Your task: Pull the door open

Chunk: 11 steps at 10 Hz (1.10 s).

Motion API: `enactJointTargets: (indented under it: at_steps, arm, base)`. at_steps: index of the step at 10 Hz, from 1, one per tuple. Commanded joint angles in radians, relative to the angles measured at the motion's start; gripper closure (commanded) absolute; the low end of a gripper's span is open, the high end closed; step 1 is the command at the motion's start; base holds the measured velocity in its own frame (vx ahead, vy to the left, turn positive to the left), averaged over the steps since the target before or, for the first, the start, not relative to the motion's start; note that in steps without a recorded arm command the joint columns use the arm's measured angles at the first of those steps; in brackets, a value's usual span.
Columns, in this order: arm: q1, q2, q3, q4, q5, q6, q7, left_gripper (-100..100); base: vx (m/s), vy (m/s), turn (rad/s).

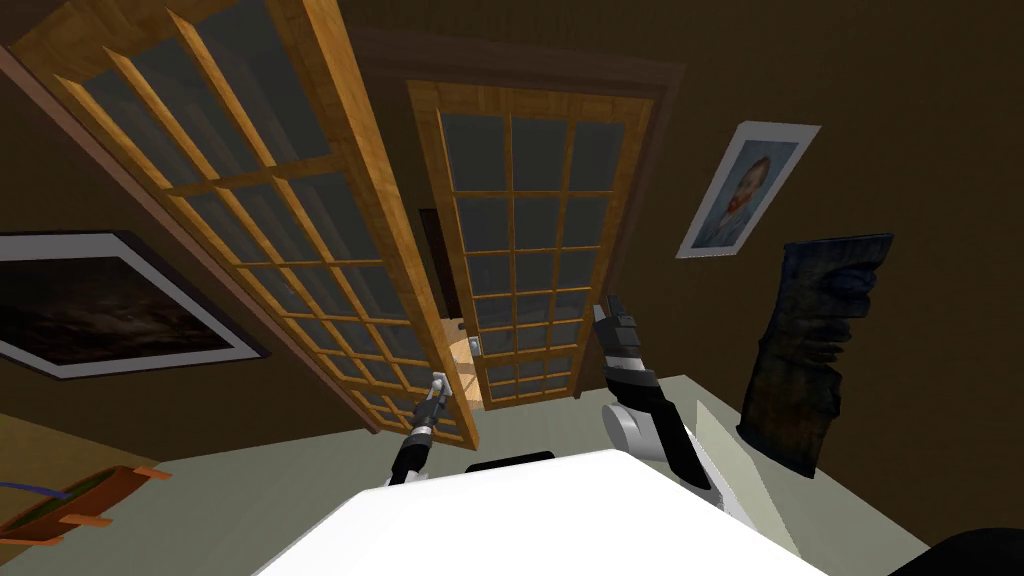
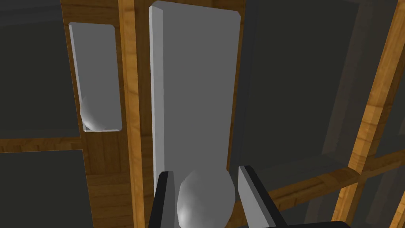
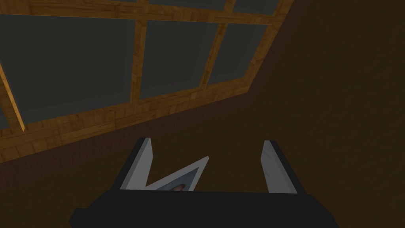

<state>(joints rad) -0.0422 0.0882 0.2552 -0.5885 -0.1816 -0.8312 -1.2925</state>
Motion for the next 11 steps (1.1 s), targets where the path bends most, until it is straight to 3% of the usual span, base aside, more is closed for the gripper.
enactJointTargets:
  at_steps: [1,3,4,7,11]
  arm:
    - [0.013,0.020,0.012,0.029,0.017,0.003,0.026,100]
    - [0.027,0.030,0.012,0.035,0.028,0.003,0.058,100]
    - [-0.017,0.030,-0.001,0.086,0.012,-0.038,0.034,-100]
    - [-0.036,0.052,-0.047,0.068,-0.027,-0.060,0.049,-100]
    - [-0.066,0.085,-0.117,0.040,-0.087,-0.093,0.071,-100]
  base:
    - [-0.075,0.004,-0.002]
    - [-0.119,0.008,0.016]
    - [-0.175,0.037,-0.062]
    - [-0.204,0.058,-0.127]
    - [-0.199,0.139,-0.127]
